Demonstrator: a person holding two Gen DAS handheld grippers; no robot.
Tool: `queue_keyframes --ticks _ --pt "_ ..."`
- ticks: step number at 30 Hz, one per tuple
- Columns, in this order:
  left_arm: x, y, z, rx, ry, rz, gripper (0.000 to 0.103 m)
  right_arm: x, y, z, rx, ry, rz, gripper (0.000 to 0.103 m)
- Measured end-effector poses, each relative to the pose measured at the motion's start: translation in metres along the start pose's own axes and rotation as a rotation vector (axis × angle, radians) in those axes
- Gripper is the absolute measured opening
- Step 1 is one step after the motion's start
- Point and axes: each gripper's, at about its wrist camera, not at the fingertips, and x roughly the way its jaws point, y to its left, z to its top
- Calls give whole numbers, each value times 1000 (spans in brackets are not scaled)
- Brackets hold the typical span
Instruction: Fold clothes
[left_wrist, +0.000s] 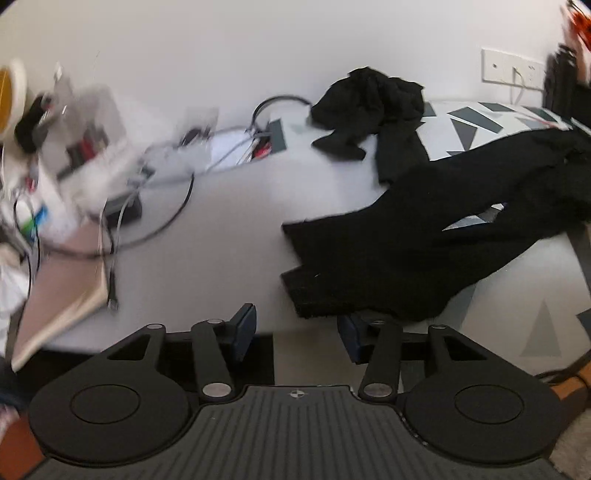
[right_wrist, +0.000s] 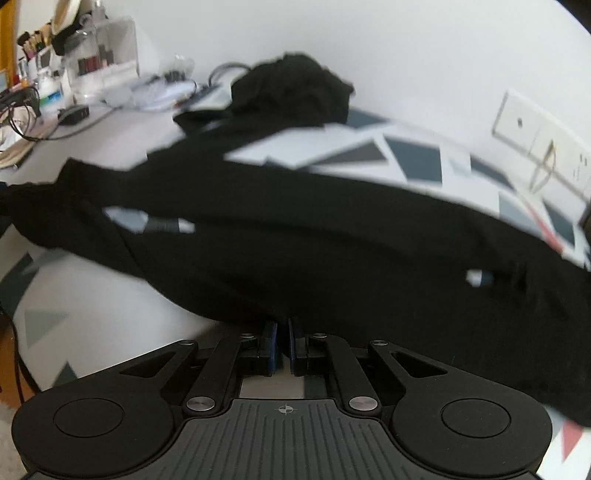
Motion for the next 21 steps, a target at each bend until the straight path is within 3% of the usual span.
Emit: queue_keyframes --ticks 5,9,13,17,21 --pt "-9 30 21 -280 14 -104 52 -3 5 -10 6 -7 -4 8" --pt "-5 40 40 -472 9 -195 61 -3 4 -12 14 -14 1 8" --pt "17 36 48 -496 87 -171 68 -3 2 -13 19 -20 8 8" --pt "42 34 42 -502 194 -83 68 -3 -1 -14 30 -26 19 8" --pt "51 35 42 -550 190 -65 68 -3 -2 -15 35 -34 25 9"
